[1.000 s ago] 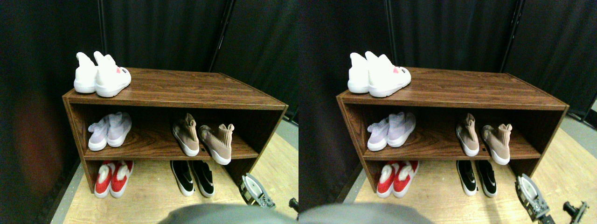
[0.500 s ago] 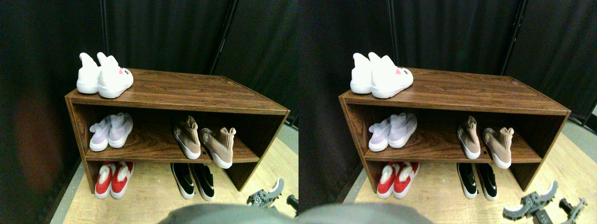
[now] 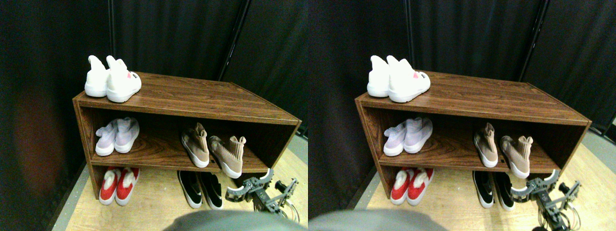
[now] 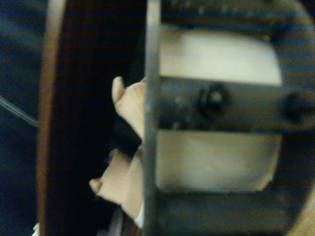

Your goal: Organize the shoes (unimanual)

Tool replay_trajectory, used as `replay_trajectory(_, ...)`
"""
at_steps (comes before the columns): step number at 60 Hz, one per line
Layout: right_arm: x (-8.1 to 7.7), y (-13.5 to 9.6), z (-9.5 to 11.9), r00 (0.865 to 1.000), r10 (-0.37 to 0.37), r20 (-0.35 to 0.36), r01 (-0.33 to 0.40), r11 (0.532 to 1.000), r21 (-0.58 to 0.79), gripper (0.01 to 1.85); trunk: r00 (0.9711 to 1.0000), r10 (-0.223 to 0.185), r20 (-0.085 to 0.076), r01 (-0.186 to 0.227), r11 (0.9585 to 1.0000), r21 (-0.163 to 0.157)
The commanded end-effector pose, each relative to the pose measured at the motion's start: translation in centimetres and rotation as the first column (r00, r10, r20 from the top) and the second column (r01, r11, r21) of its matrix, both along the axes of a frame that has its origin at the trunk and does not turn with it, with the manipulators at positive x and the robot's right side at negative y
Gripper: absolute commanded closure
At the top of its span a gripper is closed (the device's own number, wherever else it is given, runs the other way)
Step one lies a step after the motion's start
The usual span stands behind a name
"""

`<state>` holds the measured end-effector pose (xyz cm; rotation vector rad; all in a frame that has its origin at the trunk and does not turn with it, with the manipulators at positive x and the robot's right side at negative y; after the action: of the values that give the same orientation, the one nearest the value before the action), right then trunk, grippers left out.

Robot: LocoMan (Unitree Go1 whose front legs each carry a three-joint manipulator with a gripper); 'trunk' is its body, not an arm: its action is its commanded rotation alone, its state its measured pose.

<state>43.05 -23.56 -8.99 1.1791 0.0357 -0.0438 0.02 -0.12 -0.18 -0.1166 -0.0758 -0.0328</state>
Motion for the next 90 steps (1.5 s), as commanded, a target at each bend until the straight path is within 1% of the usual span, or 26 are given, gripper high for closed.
replay_trajectory(1,1.0,0.0,-0.4,1.0,-0.011,0.021,0.012,1.0,-0.005,0.11,0.9999,0.012,-0.004,-0.012,0.9999,-0.007)
replay_trajectory(4,1.5,-0.2,-0.8,1.0,-0.026,0.001,0.026,1.0,0.004,0.1,0.9998,0.017,-0.008,-0.017,0.9998,-0.008)
replay_trajectory(10,2.4,-0.3,-1.5,1.0,-0.023,-0.004,0.023,0.999,0.022,0.11,0.9997,0.021,-0.01,-0.021,0.9998,-0.008)
replay_trajectory(15,2.8,-0.4,-1.8,1.0,-0.029,-0.008,0.029,0.999,0.016,0.11,0.9997,0.023,-0.01,-0.023,0.9997,-0.008)
replay_trajectory(17,3.1,-0.5,-2.0,0.999,-0.036,-0.013,0.036,0.999,0.038,0.11,0.9996,0.024,-0.012,-0.025,0.9997,-0.007)
replay_trajectory(26,4.1,-0.6,-2.3,0.999,-0.022,-0.026,0.024,0.998,0.051,0.13,0.9995,0.029,-0.014,-0.029,0.9995,-0.007)
replay_trajectory(30,4.2,-0.4,-2.3,0.999,-0.025,-0.027,0.026,0.998,0.05,0.19,0.9995,0.029,-0.014,-0.029,0.9995,-0.007)
replay_trajectory(31,4.2,-0.4,-2.3,0.999,-0.028,-0.033,0.03,0.998,0.053,0.19,0.9993,0.035,-0.014,-0.035,0.9993,-0.01)
replay_trajectory(41,4.7,-0.2,-2.6,0.999,-0.03,-0.034,0.031,0.998,0.046,0.19,0.9993,0.036,-0.013,-0.036,0.9992,-0.016)
replay_trajectory(49,4.8,0.0,-2.6,0.998,-0.033,-0.045,0.035,0.998,0.047,0.18,0.9992,0.037,-0.017,-0.037,0.9991,-0.02)
replay_trajectory(50,4.6,0.0,-2.5,0.998,-0.037,-0.049,0.04,0.998,0.054,0.15,0.9992,0.037,-0.018,-0.037,0.9991,-0.021)
replay_trajectory(53,4.4,0.0,-2.4,0.998,-0.033,-0.046,0.036,0.998,0.055,0.15,0.9992,0.037,-0.018,-0.037,0.9991,-0.021)
replay_trajectory(57,4.1,0.0,-2.3,1.0,-0.019,-0.024,0.02,1.0,0.023,0.16,0.9992,0.037,-0.018,-0.037,0.9991,-0.021)
replay_trajectory(58,3.9,0.0,-2.2,1.0,-0.018,-0.023,0.019,0.999,0.035,0.16,0.9994,0.03,-0.017,-0.03,0.9994,-0.015)
replay_trajectory(62,3.6,0.1,-2.0,1.0,-0.016,-0.014,0.017,0.999,0.051,0.15,0.9994,0.03,-0.017,-0.03,0.9994,-0.015)
replay_trajectory(69,2.8,0.0,-1.5,1.0,-0.011,0.003,0.011,1.0,0.027,0.15,0.9996,0.022,-0.018,-0.022,0.9997,-0.008)
replay_trajectory(74,1.4,-0.2,-1.0,0.999,0.01,0.045,-0.011,1.0,0.022,0.15,0.9997,0.014,-0.019,-0.014,0.9999,-0.004)
replay_trajectory(75,1.4,-0.2,-1.0,0.999,0.01,0.045,-0.011,1.0,0.022,0.15,0.9997,0.014,-0.019,-0.014,0.9999,-0.004)
replay_trajectory(76,0.9,-0.3,-0.8,0.999,0.01,0.049,-0.012,0.999,0.035,0.16,0.9997,0.014,-0.019,-0.014,0.9999,-0.004)
replay_trajectory(77,0.9,-0.3,-0.8,0.999,0.01,0.049,-0.012,0.999,0.035,0.16,0.9997,0.014,-0.019,-0.014,0.9999,-0.004)
replay_trajectory(79,0.2,-0.5,-0.6,0.998,0.01,0.057,-0.012,0.999,0.031,0.11,0.9998,0.01,-0.018,-0.01,1.0,-0.002)
replay_trajectory(81,0.0,-0.6,-0.6,0.998,0.013,0.06,-0.015,0.999,0.035,0.09,0.9998,0.01,-0.018,-0.01,1.0,-0.002)
replay_trajectory(82,-0.6,-0.8,-0.4,0.997,0.027,0.079,-0.032,0.998,0.062,0.05,0.9998,0.01,-0.018,-0.01,1.0,-0.002)
replay_trajectory(83,-0.6,-0.8,-0.4,0.997,0.027,0.079,-0.032,0.998,0.062,0.05,0.9998,0.01,-0.018,-0.01,1.0,-0.002)
replay_trajectory(84,-1.0,-0.9,-0.3,0.996,0.031,0.088,-0.037,0.997,0.068,0.07,0.9998,0.001,-0.02,-0.001,1.0,0.001)
replay_trajectory(90,-2.1,-1.4,0.2,0.993,0.033,0.115,-0.038,0.998,0.044,0.1,0.9998,0.001,-0.02,-0.001,1.0,0.001)
